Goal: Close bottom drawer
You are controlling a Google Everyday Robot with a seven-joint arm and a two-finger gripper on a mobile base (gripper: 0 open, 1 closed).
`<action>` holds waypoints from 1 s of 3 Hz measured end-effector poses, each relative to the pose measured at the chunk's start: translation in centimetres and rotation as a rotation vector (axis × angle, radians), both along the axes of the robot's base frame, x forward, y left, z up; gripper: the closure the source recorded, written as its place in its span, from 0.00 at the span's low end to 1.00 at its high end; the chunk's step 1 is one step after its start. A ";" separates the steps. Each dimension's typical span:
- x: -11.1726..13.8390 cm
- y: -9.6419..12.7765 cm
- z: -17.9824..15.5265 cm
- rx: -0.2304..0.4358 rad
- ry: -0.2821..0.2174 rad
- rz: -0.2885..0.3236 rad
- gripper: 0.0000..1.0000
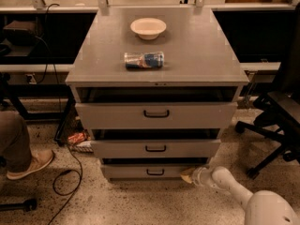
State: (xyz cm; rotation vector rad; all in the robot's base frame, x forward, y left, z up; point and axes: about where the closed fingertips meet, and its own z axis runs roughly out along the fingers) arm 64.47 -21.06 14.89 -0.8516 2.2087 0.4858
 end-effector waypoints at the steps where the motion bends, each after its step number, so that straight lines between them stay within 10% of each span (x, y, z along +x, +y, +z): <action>1: 0.0 0.0 0.0 0.000 0.000 0.000 1.00; 3: -6.7 -2.5 0.9 -0.019 0.127 -0.049 0.62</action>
Offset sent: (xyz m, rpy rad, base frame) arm -0.1727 -0.0686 0.0269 -0.0534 0.3253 -0.1313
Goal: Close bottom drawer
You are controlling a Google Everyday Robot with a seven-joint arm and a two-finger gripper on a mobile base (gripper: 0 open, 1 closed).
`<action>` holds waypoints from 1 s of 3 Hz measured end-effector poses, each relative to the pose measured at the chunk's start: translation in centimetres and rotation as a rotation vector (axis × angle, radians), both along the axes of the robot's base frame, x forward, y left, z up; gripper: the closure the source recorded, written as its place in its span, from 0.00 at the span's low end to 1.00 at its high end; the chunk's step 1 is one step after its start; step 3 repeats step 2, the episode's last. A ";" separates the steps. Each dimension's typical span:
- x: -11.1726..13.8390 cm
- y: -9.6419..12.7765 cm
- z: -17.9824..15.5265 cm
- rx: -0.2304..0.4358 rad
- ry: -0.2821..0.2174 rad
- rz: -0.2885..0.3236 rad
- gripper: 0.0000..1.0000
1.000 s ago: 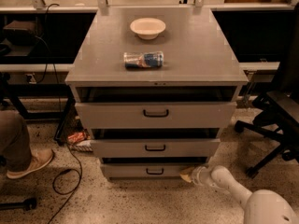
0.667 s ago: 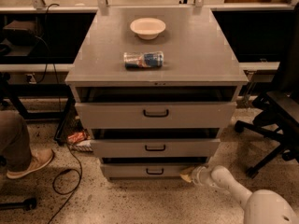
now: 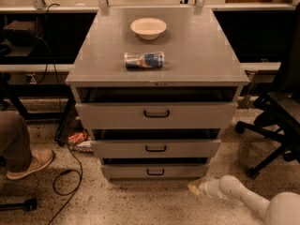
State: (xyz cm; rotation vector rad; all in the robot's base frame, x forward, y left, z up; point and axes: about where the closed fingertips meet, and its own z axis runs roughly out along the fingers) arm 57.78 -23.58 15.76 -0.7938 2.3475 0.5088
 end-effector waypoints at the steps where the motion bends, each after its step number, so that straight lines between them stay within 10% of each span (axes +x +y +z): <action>1: -4.8 -1.8 0.9 -0.017 0.081 -0.039 0.56; 2: -7.7 -3.3 1.2 -0.011 0.128 -0.073 0.80; 3: -7.7 -3.3 1.2 -0.011 0.128 -0.073 0.80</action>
Offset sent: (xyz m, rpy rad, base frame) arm -0.1040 -0.0564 0.0184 -0.0085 0.1720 -0.1212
